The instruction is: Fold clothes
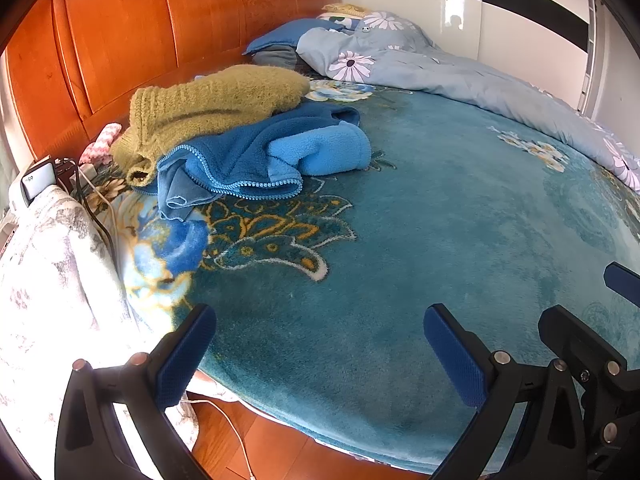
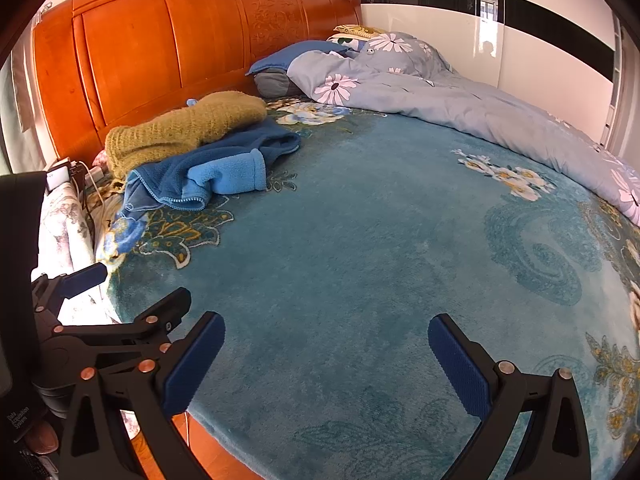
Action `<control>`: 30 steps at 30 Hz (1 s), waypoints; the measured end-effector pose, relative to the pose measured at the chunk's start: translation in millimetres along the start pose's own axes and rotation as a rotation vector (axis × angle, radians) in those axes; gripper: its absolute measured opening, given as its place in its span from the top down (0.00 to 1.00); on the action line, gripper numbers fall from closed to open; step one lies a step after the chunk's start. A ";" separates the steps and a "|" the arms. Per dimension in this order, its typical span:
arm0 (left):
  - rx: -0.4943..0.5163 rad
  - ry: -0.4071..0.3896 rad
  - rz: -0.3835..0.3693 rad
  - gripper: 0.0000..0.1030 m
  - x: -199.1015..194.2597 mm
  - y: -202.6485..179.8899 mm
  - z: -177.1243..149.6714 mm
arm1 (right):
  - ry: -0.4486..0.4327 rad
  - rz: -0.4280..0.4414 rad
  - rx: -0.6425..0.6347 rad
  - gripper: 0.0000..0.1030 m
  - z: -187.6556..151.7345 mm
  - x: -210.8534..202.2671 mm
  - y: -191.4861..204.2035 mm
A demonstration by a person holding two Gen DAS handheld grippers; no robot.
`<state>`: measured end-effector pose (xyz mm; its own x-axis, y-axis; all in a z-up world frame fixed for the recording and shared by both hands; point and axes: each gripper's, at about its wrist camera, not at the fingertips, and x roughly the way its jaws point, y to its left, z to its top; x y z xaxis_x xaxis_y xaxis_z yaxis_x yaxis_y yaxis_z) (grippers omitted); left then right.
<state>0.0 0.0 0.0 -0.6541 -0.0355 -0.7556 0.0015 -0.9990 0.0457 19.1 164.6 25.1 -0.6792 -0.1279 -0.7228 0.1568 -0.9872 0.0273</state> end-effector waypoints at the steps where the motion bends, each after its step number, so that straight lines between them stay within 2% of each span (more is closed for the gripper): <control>1: -0.003 0.000 -0.003 0.00 -0.3 0.2 -0.1 | -0.001 0.000 0.000 0.00 0.2 0.0 0.0; 30: 0.015 -0.009 0.010 0.00 -3.1 -3.9 0.1 | -0.003 0.001 -0.002 0.00 0.6 -2.4 -1.6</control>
<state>2.0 4.0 2.2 -0.6607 -0.0447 -0.7493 -0.0036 -0.9980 0.0628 20.1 166.4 27.2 -0.6813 -0.1290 -0.7205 0.1588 -0.9870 0.0266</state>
